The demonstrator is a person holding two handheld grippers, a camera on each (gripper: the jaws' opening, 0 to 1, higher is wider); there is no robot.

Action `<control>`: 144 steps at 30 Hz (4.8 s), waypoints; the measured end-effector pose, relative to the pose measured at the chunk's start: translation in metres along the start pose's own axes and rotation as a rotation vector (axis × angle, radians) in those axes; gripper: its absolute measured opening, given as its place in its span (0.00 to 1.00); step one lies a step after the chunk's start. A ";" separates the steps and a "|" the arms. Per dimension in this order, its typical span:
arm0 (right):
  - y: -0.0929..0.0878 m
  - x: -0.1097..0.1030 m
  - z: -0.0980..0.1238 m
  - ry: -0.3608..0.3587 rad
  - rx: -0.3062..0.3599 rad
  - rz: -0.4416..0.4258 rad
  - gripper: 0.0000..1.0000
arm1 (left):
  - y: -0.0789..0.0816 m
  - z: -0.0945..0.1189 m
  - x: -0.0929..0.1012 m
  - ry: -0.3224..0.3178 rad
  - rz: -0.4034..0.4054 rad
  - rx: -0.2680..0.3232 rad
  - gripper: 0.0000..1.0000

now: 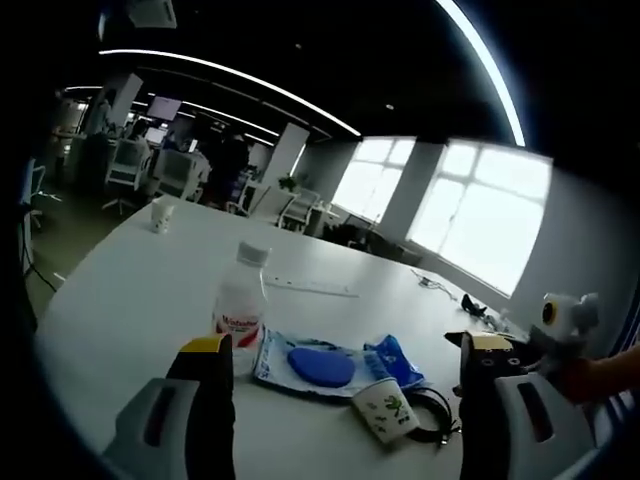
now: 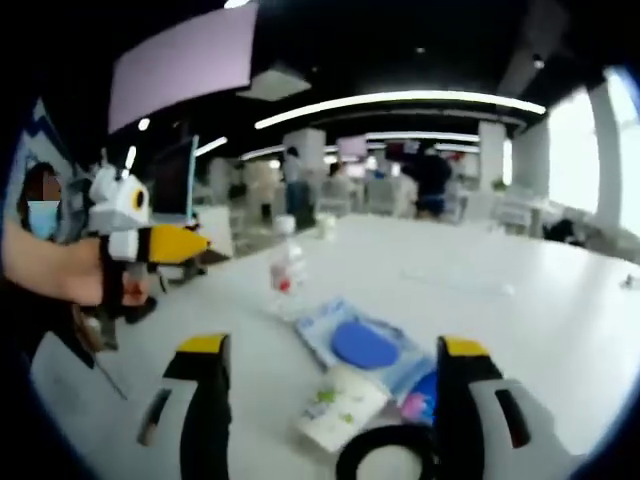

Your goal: Arrange the tabletop items into an orderly group along one side of the table until the central work area is clear of visible clutter.

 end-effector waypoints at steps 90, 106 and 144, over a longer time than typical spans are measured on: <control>-0.082 0.164 0.030 0.234 -0.217 0.176 0.52 | -0.118 -0.234 0.070 -0.269 -0.589 -0.508 0.71; -0.098 0.160 0.025 0.284 -0.259 0.217 0.46 | -0.139 -0.251 0.059 -0.273 -0.550 -0.546 0.69; -0.114 0.157 0.013 0.446 -0.279 0.259 0.12 | -0.171 -0.263 0.052 -0.424 -0.483 -0.609 0.02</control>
Point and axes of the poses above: the point that each gripper's makers call its tool centre point, and the gripper's own axes: z roughly backward along the fingers, x roughly to its right, y roughly out of its top, the point moved 4 cm from there along z, roughly backward along the fingers, and after that the axes turned 12 degrees about x, right-handed, at the moved point
